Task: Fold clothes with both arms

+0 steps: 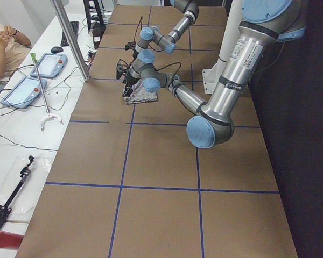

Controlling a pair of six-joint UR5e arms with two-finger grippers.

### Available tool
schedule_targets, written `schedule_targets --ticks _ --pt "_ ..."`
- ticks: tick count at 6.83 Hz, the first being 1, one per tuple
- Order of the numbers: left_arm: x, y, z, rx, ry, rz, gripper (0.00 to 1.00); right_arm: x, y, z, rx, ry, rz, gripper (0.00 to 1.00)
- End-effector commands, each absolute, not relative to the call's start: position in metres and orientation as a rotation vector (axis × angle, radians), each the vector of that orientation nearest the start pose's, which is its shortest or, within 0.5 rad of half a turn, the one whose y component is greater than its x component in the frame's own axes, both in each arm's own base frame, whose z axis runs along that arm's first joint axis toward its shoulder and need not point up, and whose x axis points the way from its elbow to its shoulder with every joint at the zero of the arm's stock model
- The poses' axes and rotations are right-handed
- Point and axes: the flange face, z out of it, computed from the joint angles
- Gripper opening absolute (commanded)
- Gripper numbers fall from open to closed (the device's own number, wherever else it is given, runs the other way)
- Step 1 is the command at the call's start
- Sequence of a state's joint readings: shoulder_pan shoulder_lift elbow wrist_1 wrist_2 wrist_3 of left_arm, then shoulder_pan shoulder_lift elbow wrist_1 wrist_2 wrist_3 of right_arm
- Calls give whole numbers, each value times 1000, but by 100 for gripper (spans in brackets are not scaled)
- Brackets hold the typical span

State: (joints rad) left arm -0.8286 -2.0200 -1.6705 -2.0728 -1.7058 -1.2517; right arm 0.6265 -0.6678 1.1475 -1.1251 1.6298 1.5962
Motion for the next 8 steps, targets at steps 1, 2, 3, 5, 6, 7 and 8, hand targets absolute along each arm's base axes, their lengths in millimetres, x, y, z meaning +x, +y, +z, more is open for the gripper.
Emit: schedule_targets --ticks 1,2,3,5,6,7,8 --pt "354 -563 303 469 953 -390 100 -591 -585 225 229 -911 547 0" --pt "354 -564 303 470 952 -391 100 -591 -586 222 231 -914 543 0" --pt "354 -564 303 470 953 -392 100 -578 -598 220 244 -912 525 0" --pt "356 -562 305 456 955 -410 100 -573 -645 210 247 -866 499 0" --pt "356 -562 305 448 959 -425 100 -576 -648 206 247 -860 496 0" --pt "357 -562 305 446 960 -426 100 -583 -655 201 249 -845 484 0" --pt "357 -562 305 446 960 -426 100 -585 -661 207 262 -817 453 0"
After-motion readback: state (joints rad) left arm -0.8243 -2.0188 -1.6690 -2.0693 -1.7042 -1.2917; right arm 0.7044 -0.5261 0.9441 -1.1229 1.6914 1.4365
